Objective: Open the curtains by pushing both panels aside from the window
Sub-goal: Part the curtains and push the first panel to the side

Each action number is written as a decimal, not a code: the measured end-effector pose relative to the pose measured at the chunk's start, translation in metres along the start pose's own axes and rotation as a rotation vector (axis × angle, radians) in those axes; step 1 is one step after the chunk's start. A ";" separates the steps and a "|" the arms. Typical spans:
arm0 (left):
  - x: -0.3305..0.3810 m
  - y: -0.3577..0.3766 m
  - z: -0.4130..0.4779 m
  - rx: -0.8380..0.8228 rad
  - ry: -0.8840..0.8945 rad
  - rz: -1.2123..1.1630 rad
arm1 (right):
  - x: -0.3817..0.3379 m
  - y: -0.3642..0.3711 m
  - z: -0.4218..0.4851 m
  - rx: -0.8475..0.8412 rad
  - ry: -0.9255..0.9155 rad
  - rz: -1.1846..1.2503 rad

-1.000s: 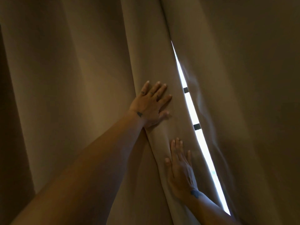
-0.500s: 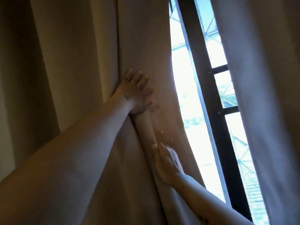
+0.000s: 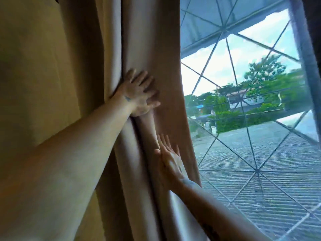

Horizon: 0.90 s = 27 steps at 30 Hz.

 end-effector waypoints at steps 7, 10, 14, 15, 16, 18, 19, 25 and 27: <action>-0.037 0.052 -0.020 -0.086 -0.021 0.065 | -0.024 0.069 0.023 -0.015 -0.006 0.153; -0.055 0.076 -0.027 -0.117 -0.043 0.079 | -0.033 0.098 0.033 -0.047 -0.021 0.203; -0.073 0.105 -0.037 -0.184 -0.079 0.104 | -0.040 0.135 0.049 -0.106 -0.032 0.235; -0.078 0.111 -0.039 -0.200 -0.087 0.118 | -0.041 0.143 0.053 -0.118 -0.040 0.240; -0.082 0.118 -0.041 -0.216 -0.097 0.130 | -0.042 0.151 0.056 -0.127 -0.052 0.249; -0.088 0.130 -0.044 -0.254 -0.123 0.141 | -0.044 0.165 0.063 -0.142 -0.080 0.280; -0.091 0.136 -0.045 -0.273 -0.136 0.144 | -0.044 0.171 0.066 -0.156 -0.089 0.296; -0.108 0.167 -0.045 -0.362 -0.186 0.194 | -0.043 0.203 0.089 -0.237 -0.134 0.322; -0.114 0.175 -0.047 -0.384 -0.205 0.209 | -0.045 0.214 0.095 -0.258 -0.149 0.340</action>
Point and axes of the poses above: each hand's wrist, its own z-axis towards the middle knuckle, its own y-axis out of the palm, x = y × z, the point moved 6 cm from there along z, towards the middle knuckle, and after that the axes turned 4 degrees about y, right-handed, at the moved point
